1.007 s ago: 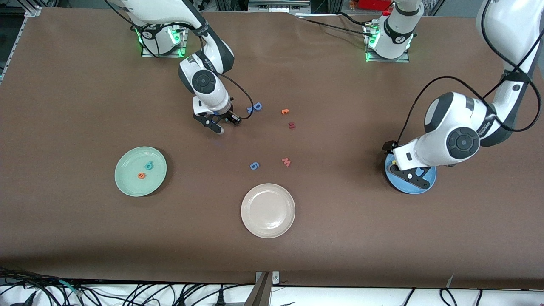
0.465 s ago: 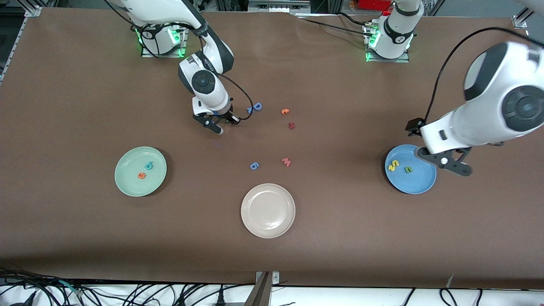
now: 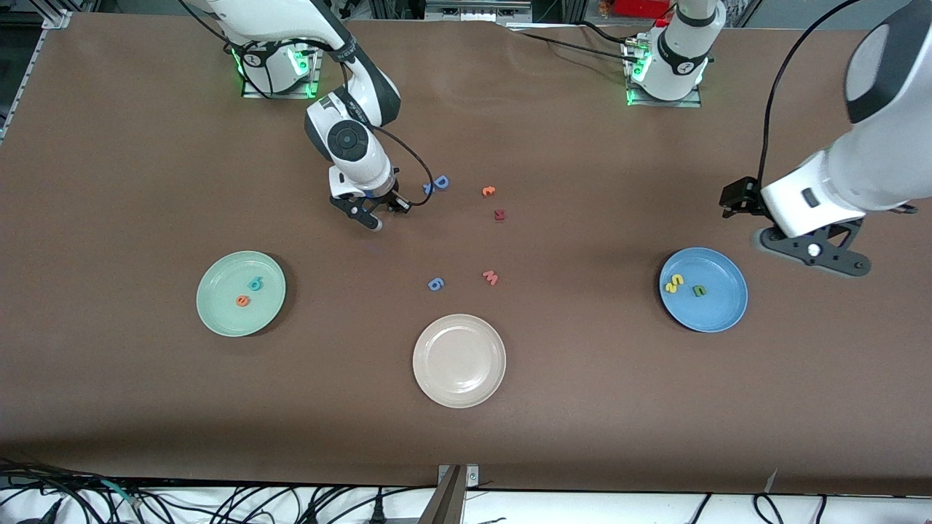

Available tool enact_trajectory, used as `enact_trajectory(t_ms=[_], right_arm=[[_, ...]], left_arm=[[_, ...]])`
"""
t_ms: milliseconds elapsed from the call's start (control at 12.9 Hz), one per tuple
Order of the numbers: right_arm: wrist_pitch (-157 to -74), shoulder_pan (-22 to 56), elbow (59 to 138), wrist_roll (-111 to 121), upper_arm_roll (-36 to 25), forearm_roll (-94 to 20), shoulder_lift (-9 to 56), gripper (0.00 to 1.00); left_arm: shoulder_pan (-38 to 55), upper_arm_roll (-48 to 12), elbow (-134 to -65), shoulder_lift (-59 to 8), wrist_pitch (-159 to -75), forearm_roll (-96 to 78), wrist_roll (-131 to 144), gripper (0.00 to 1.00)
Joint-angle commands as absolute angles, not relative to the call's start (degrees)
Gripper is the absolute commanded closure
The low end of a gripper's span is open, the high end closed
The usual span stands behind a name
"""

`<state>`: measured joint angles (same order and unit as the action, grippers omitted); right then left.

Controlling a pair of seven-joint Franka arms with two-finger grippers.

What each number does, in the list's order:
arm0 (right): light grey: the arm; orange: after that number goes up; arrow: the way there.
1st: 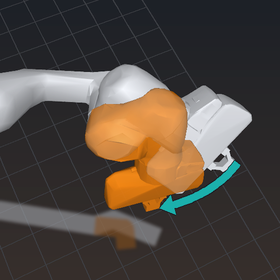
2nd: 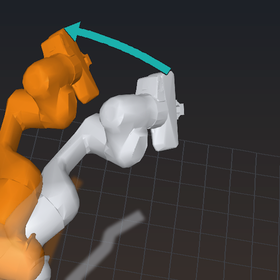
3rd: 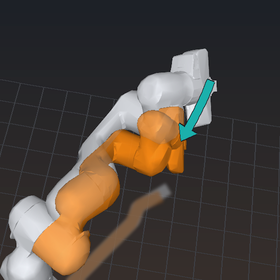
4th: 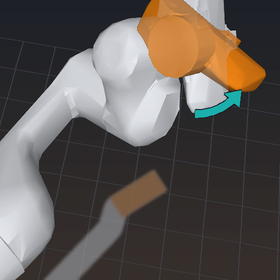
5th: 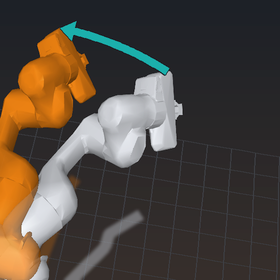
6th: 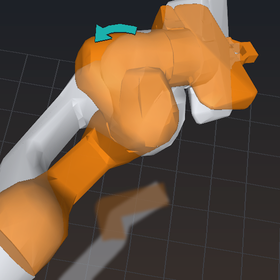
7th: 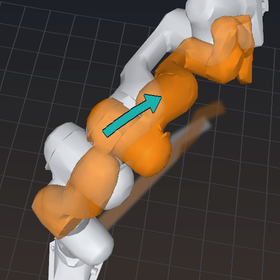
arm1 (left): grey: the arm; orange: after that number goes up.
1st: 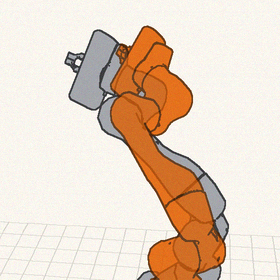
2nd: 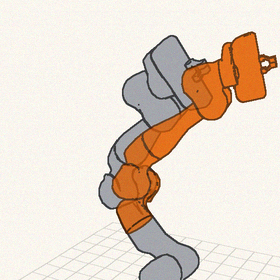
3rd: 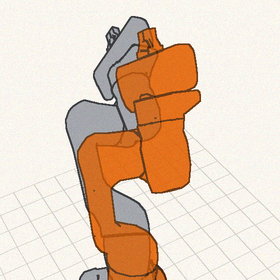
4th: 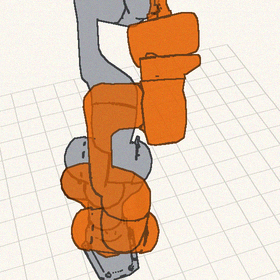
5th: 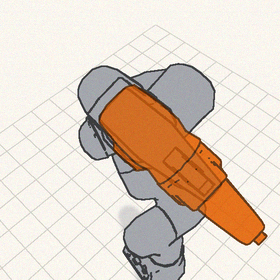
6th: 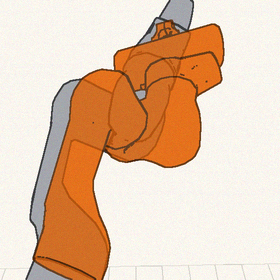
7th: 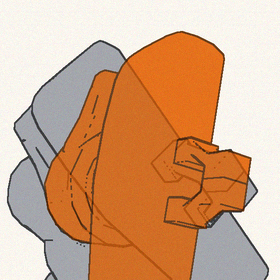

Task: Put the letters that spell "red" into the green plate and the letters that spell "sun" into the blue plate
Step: 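Grasp the teal letter with the right gripper while the left gripper withdraws, then lower the teal letter onto the green plate and open the right gripper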

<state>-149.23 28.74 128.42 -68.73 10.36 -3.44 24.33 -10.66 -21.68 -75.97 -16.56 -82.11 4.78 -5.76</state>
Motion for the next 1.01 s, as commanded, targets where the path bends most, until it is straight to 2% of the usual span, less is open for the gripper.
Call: enact_trajectory(t_ms=[0, 232, 387, 465, 775, 930], right_arm=[[-148.7, 29.1, 128.6, -69.0, 9.9, -2.8, 24.1, 0.90], [-148.5, 29.1, 128.3, -68.8, 9.9, -2.8, 24.0, 0.91], [-146.5, 29.1, 127.1, -68.7, 9.8, -2.7, 23.9, 0.93], [-144.3, 29.0, 125.8, -68.4, 9.8, -2.6, 23.7, 0.94], [-135.9, 29.0, 120.2, -64.3, 6.7, -1.8, 23.5, 0.94], [-130.3, 29.0, 117.1, -57.4, 2.9, -1.8, 23.2, 0.94]], left_arm=[[-5.6, -11.6, -80.4, -11.1, -85.9, 0.3, -5.7, 0.00], [0.8, -4.9, -89.8, -4.7, -91.6, 0.4, -5.5, 0.00], [2.9, -3.3, -97.8, 0.5, -98.1, 0.4, -2.8, 0.00], [3.2, -3.3, -99.5, 1.7, -99.0, 0.4, -1.9, 0.00], [3.2, -2.8, -99.7, 1.9, -97.0, -0.1, -1.7, 0.00], [2.6, -2.9, -99.1, 1.6, -96.2, -0.2, -1.9, 0.00]])
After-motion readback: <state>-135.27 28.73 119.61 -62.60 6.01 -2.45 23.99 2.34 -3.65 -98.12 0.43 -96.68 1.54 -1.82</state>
